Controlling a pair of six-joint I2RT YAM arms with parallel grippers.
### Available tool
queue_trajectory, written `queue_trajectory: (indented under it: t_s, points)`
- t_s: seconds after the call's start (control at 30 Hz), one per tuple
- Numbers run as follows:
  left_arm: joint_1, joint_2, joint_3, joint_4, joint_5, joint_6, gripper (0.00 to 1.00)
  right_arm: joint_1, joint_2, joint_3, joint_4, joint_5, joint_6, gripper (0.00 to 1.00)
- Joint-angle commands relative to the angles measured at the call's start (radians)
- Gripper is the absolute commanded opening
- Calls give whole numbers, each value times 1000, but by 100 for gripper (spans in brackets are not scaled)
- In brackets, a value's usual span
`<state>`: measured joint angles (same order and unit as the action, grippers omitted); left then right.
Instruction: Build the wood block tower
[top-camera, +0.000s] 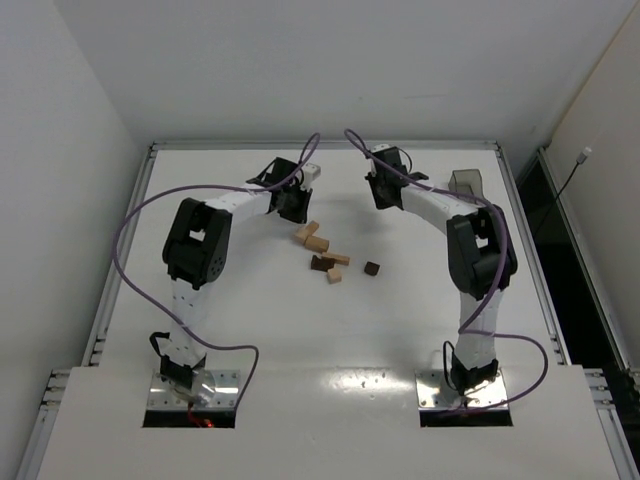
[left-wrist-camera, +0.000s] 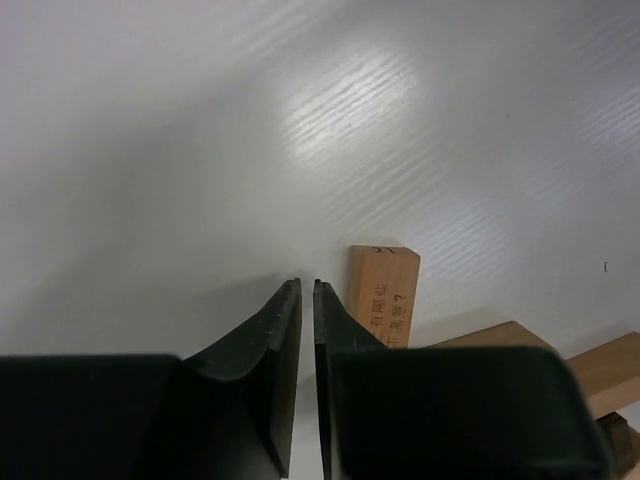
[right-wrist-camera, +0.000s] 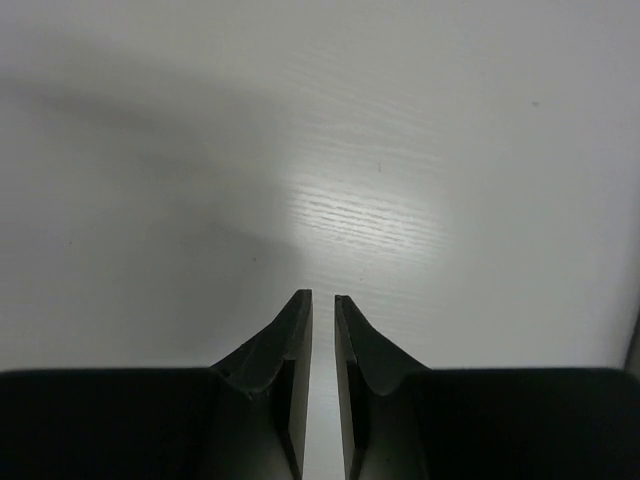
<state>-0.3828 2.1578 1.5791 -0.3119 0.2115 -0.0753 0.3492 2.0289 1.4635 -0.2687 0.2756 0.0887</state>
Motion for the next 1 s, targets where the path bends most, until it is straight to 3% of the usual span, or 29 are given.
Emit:
queue_trajectory:
  t_s: [0.0, 0.2, 0.37, 0.77, 0.97]
  points:
    - [-34, 4, 13, 4, 42, -20, 7, 11, -30, -14, -33, -134, 57, 12]
    - [-91, -30, -57, 13, 87, -20, 5, 23, 53, 54, -122, -346, 106, 0]
    - [-130, -88, -149, 23, 110, -20, 2, 54, 83, 54, -142, -435, 140, 0]
    - [-179, -298, -490, 66, 172, -29, 0, 83, 16, -149, -135, -608, 204, 0]
    - [-249, -394, -559, 79, 141, -29, 0, 103, -81, -256, -107, -642, 215, 0]
